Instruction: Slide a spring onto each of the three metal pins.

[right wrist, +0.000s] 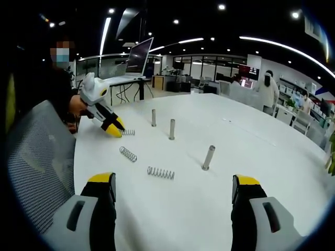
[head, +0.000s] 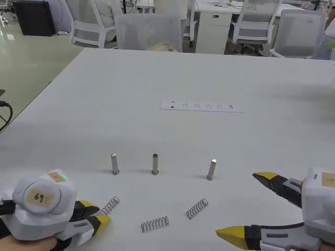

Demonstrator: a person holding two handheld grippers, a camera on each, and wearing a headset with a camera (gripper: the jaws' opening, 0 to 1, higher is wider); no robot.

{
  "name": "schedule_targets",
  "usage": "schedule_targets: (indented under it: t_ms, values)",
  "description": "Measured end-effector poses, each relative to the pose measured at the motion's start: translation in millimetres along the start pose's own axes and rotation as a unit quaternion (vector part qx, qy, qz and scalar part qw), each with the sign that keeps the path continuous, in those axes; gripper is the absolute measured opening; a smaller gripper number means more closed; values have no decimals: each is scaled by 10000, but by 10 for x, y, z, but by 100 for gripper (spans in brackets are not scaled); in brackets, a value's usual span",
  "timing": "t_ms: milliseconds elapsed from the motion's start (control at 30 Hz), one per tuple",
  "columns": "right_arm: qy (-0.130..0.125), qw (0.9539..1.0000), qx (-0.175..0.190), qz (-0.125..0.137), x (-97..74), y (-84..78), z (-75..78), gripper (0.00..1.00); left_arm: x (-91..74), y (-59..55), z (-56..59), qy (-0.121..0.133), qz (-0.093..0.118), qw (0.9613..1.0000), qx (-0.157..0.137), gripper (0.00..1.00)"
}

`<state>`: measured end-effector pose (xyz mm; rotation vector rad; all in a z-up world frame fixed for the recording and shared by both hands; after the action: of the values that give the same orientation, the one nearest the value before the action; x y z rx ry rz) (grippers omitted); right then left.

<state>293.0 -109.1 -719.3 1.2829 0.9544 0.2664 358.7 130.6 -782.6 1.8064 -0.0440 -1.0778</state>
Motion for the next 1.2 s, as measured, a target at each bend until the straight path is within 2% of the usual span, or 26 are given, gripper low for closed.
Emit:
schedule_targets:
  t_ms: [233,667,1200]
  values:
    - [-7,10000,0,-3,-2,-2,-4,91,4,7,6,-2,47,10000,60,4]
    - [-28,10000,-28,23,-20,32,-5,91,-29,18,0,10,93,9999,111,3]
    - [17,9998,-170,94,-44,160,-63,90,-260,258,78,-215,453,9985,225,2]
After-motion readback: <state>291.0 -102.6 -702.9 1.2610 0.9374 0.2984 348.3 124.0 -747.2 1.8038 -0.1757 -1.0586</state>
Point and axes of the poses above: the centre of the closed fingertips' face, and the gripper's own axes: x roughly forward along the fingers, z roughly to its right, y roughly out of its top, the point moved 1 cm from there along -x, roughly backward along the fingers, and after that the axes turned 10 degrees about y, right-handed, at the moved point
